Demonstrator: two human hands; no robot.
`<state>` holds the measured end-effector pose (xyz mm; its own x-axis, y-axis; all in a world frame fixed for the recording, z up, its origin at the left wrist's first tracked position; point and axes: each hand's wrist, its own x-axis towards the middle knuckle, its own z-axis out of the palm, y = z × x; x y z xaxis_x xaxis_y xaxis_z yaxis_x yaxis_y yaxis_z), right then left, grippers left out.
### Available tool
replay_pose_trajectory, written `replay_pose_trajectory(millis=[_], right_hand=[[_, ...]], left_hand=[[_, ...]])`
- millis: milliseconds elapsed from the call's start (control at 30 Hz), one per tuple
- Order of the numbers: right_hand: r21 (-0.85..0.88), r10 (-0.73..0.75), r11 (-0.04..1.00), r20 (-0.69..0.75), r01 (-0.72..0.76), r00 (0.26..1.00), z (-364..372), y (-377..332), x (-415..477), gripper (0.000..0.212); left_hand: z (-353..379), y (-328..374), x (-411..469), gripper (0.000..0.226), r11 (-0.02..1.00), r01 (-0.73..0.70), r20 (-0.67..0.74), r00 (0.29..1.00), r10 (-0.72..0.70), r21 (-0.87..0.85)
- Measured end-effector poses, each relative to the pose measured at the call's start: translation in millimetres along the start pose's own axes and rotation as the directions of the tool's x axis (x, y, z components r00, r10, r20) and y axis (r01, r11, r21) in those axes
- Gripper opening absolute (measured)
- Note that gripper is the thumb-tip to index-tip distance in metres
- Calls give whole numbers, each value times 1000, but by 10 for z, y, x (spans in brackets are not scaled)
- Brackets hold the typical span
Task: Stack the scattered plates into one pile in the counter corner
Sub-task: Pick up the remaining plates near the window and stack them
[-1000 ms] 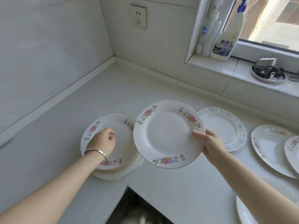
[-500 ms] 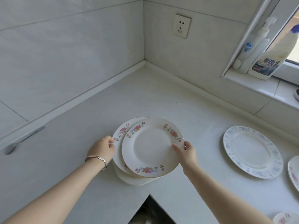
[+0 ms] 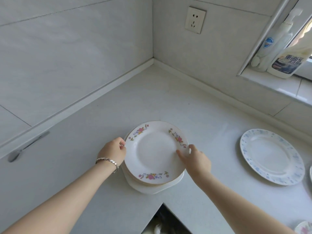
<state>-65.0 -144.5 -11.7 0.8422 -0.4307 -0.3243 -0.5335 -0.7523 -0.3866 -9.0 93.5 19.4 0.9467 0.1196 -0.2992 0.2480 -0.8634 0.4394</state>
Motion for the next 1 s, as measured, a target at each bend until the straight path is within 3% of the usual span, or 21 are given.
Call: replay_pose_trajectory(millis=[100, 300, 400, 700, 867, 1000], right_hand=[[-63, -32, 997, 43, 34, 999, 45, -80, 4, 52], [174, -137, 978, 109, 117, 985, 219, -27, -48, 71], [221, -144, 968, 96, 120, 985, 241, -32, -41, 68], [143, -127, 982, 41, 120, 991, 204, -67, 43, 53], [294, -75, 954, 26, 65, 997, 266, -104, 18, 50], [433, -75, 901, 123, 15, 989, 47, 143, 36, 43]], left_hand=[[-16, -11, 17, 28, 1000, 2, -3, 1000, -2, 1], [-8, -23, -7, 30, 1000, 7, -22, 1000, -7, -11], [24, 35, -40, 31, 1000, -11, -20, 1000, 11, -25], [247, 411, -81, 29, 992, -126, 4, 992, 126, -25], [324, 510, -78, 30, 991, -132, 26, 991, 131, 10], [471, 696, -125, 28, 983, -182, 88, 980, 180, 11]])
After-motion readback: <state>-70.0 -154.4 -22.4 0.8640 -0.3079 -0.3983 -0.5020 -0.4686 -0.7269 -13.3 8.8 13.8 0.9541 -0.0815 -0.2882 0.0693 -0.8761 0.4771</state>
